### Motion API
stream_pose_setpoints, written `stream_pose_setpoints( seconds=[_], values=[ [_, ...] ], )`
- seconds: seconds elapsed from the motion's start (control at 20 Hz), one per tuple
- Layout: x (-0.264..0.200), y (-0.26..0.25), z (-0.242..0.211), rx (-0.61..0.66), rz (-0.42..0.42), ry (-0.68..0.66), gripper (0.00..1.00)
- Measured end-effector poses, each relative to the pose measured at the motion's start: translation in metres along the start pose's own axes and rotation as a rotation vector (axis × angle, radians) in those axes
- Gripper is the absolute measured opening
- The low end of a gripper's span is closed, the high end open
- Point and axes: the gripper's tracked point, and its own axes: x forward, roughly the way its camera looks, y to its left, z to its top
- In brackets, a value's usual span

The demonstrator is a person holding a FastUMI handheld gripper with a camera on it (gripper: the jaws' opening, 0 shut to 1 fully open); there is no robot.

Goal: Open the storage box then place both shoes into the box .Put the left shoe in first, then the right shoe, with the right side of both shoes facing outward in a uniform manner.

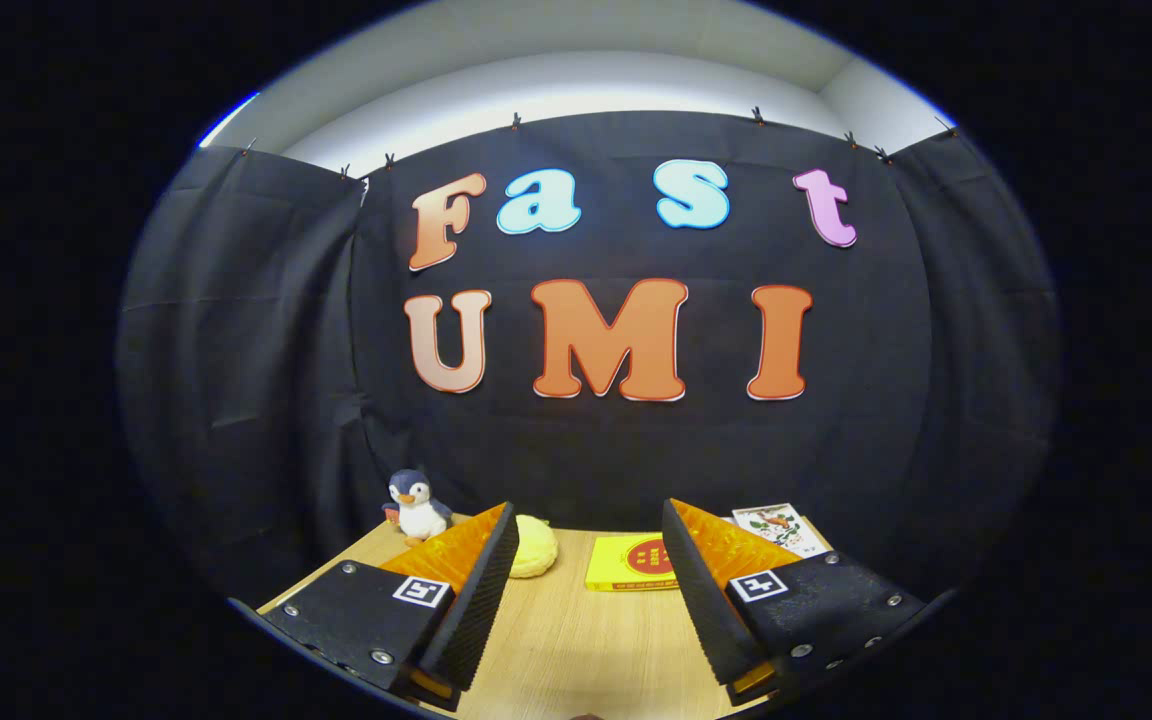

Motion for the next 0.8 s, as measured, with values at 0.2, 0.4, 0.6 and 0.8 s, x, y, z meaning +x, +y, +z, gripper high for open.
stream_pose_setpoints(
  seconds=[0.2, 0.4, 0.6, 0.8],
  values=[
    [-0.002, -0.021, 0.026, -0.036, -0.031, -0.104, 0.89],
    [-0.005, -0.035, 0.045, -0.063, -0.067, -0.197, 0.89],
    [-0.003, -0.035, 0.052, -0.06, -0.073, -0.237, 0.89],
    [-0.005, -0.035, 0.052, -0.073, -0.072, -0.237, 0.89]
  ],
)
